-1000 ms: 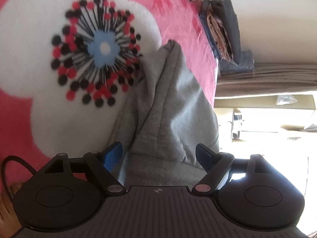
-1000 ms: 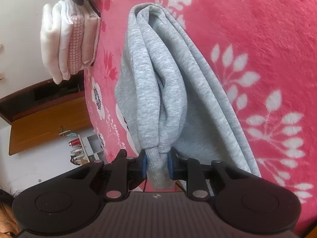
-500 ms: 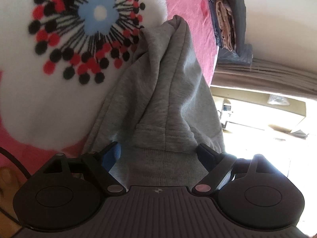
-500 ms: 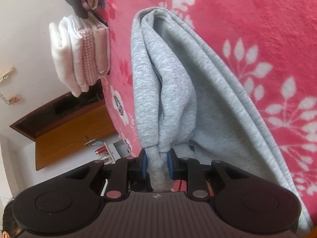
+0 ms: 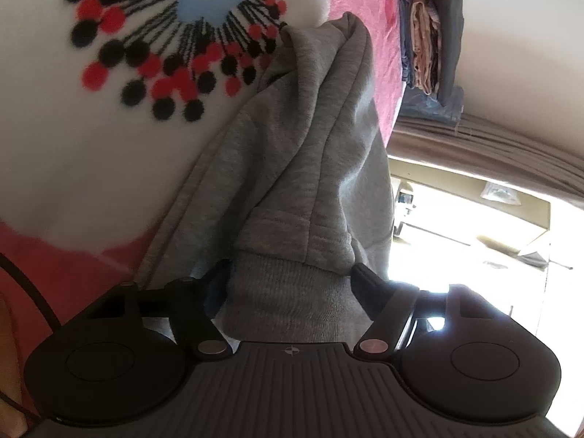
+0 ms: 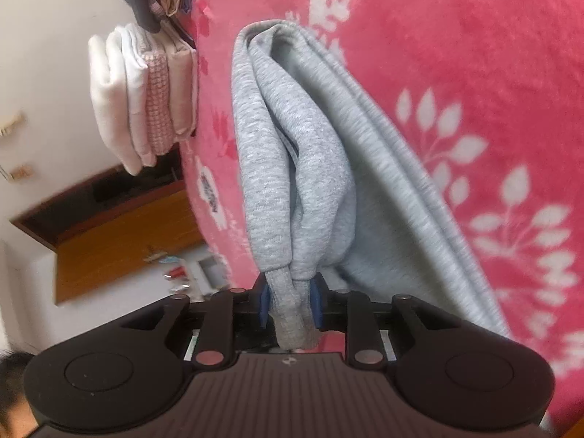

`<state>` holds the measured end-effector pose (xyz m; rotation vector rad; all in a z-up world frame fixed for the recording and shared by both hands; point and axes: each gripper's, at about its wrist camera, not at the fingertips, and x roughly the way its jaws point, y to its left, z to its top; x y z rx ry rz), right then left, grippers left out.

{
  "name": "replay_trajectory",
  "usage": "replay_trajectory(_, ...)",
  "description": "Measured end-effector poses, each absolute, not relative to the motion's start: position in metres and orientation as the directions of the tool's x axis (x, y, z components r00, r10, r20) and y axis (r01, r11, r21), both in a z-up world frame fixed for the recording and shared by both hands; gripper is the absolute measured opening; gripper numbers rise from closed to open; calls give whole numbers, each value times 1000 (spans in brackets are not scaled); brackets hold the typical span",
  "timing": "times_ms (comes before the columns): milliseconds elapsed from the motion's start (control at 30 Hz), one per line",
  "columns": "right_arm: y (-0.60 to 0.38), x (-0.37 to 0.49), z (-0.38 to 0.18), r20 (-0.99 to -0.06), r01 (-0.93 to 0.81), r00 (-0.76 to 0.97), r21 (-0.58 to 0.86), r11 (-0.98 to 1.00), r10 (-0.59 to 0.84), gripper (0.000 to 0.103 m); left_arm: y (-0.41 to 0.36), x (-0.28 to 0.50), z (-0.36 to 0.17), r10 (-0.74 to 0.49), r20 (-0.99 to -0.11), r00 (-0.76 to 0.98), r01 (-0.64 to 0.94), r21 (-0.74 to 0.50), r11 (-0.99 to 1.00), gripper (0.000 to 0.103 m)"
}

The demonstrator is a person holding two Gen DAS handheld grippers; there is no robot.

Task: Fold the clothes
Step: 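Lift the grey sweatpants with both grippers and roll them over, then carry the hanging sweatpants with both grippers and lower them onto the bedspread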

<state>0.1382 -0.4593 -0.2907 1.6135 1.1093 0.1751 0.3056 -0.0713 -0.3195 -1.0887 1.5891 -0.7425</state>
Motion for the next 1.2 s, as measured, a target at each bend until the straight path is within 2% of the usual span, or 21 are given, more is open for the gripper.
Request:
replay_trajectory(233, -457, 133, -307, -458, 582, 528, 809, 89, 715, 49, -67, 302, -320, -910, -410, -63, -258, -874, 412, 64)
replay_trajectory(500, -449, 135, -311, -501, 587, 505, 796, 146, 702, 50, -70, 299, -315, -889, -450, -83, -204, -866, 457, 74)
replay_trajectory(667, -448, 134, -311, -514, 593, 504, 790, 155, 694, 50, -74, 296, -307, -858, -506, -86, -115, -851, 513, 61)
replay_trajectory(767, -449, 133, -311, -519, 593, 501, 789, 162, 692, 51, -69, 297, -312, -875, -477, -86, -147, -862, 484, 54)
replay_trajectory(933, -450, 128, -315, -485, 583, 525, 803, 119, 699, 56, -59, 297, -322, -906, -415, -89, -215, -880, 424, 51)
replay_trajectory(1067, -447, 126, -322, -467, 580, 529, 808, 99, 709, 56, -61, 298, -322, -906, -412, -91, -210, -882, 422, 51)
replay_trajectory(1200, -442, 126, -319, -480, 574, 523, 809, 125, 705, 41, -64, 300, -319, -903, -419, -90, -196, -882, 429, 51)
